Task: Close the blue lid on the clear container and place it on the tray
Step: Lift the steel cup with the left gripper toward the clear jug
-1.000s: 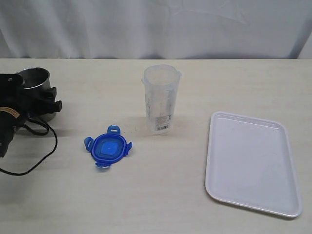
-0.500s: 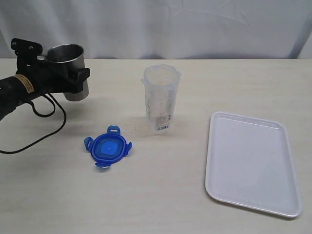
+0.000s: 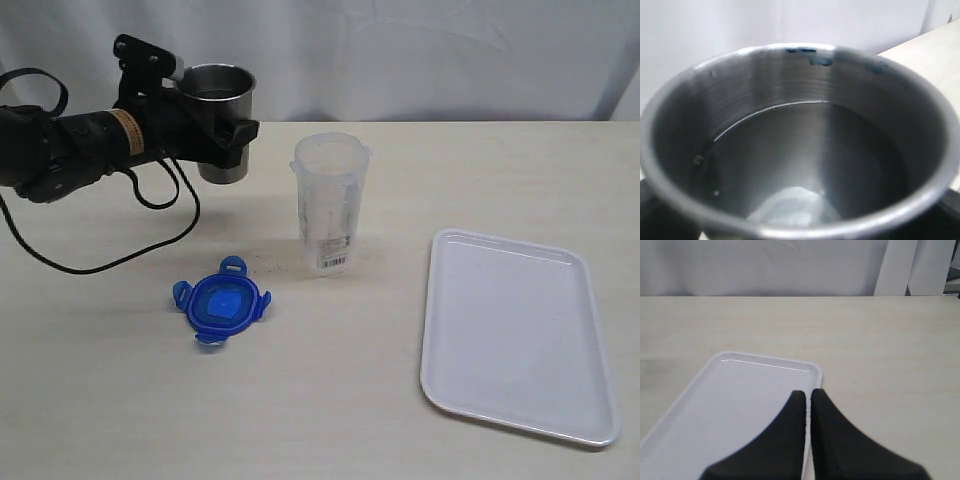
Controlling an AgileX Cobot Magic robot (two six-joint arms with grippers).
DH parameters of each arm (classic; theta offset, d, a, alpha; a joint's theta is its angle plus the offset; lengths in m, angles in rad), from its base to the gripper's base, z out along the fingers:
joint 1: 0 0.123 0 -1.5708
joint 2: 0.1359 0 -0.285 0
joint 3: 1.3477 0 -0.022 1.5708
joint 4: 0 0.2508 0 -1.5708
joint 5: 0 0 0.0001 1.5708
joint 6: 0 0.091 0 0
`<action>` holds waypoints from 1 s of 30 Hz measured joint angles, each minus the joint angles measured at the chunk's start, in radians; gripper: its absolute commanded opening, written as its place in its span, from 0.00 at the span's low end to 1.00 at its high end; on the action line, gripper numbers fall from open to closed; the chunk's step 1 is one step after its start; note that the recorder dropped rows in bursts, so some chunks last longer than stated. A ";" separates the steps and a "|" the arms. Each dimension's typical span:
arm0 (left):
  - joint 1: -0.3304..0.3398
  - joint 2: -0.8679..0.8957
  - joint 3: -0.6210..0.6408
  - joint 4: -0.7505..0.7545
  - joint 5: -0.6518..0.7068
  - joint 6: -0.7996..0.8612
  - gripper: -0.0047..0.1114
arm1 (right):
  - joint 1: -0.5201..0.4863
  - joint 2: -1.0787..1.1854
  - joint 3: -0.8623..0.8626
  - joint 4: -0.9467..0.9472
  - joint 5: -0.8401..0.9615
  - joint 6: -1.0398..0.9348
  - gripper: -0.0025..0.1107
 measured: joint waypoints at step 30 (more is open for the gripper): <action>-0.113 0.000 -0.123 0.045 0.061 0.155 0.04 | 0.000 0.000 0.000 0.009 0.000 0.000 0.06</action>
